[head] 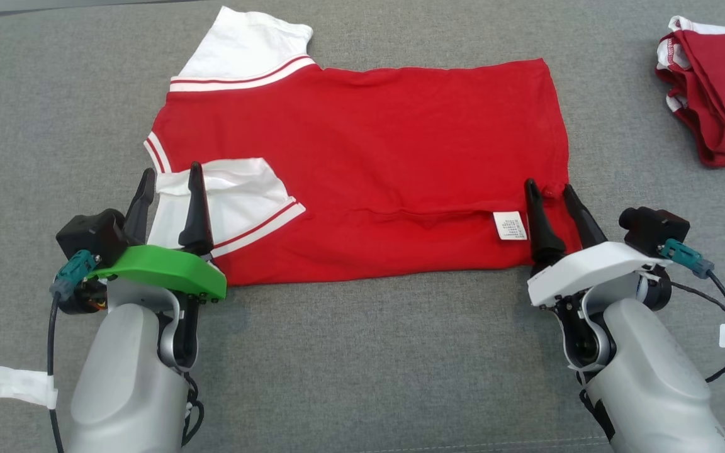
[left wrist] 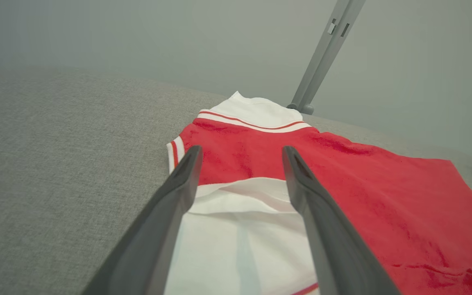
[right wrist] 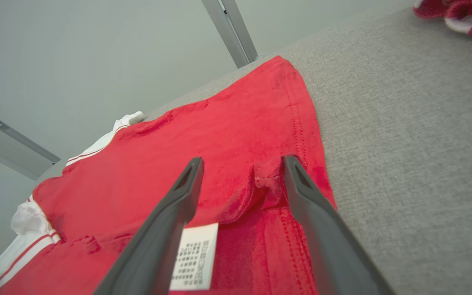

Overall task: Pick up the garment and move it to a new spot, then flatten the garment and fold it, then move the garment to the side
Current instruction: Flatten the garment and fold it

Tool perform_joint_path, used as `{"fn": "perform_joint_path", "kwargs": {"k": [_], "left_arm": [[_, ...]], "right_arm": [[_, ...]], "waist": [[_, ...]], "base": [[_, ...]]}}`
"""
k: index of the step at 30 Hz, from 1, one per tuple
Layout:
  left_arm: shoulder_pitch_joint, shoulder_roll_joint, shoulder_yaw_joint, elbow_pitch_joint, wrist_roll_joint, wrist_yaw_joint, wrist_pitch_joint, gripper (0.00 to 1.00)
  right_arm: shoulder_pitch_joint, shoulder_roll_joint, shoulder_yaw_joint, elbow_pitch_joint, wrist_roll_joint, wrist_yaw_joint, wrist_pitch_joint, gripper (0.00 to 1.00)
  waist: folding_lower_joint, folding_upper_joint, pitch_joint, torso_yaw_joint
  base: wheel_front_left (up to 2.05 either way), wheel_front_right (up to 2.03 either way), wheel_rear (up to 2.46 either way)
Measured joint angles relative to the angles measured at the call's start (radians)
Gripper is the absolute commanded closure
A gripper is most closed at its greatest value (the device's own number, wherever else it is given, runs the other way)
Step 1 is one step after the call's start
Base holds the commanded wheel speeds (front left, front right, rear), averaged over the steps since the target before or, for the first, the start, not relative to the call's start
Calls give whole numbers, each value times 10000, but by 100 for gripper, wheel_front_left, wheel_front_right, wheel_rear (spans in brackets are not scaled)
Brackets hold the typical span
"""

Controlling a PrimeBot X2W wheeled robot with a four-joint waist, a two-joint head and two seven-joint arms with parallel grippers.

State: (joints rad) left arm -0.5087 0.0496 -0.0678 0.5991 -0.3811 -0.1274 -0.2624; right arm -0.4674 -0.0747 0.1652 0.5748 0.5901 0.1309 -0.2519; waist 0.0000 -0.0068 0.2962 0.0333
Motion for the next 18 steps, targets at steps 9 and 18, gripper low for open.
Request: {"fn": "perform_joint_path", "kwargs": {"k": [9, 18], "left_arm": [[201, -13, -186, -880, -222, -13, -2, 0], [1861, 98, 658, -1321, -401, -15, -17, 0]], "right_arm": [[32, 6, -1068, -1241, -1043, 0, -102, 0], [1089, 130, -1417, -2383, -2054, 0, -107, 0]], "waist": [[0, 0, -126, -22], [0, 0, -513, 102]], "base": [[0, 0, 0], [0, 0, 0]]}}
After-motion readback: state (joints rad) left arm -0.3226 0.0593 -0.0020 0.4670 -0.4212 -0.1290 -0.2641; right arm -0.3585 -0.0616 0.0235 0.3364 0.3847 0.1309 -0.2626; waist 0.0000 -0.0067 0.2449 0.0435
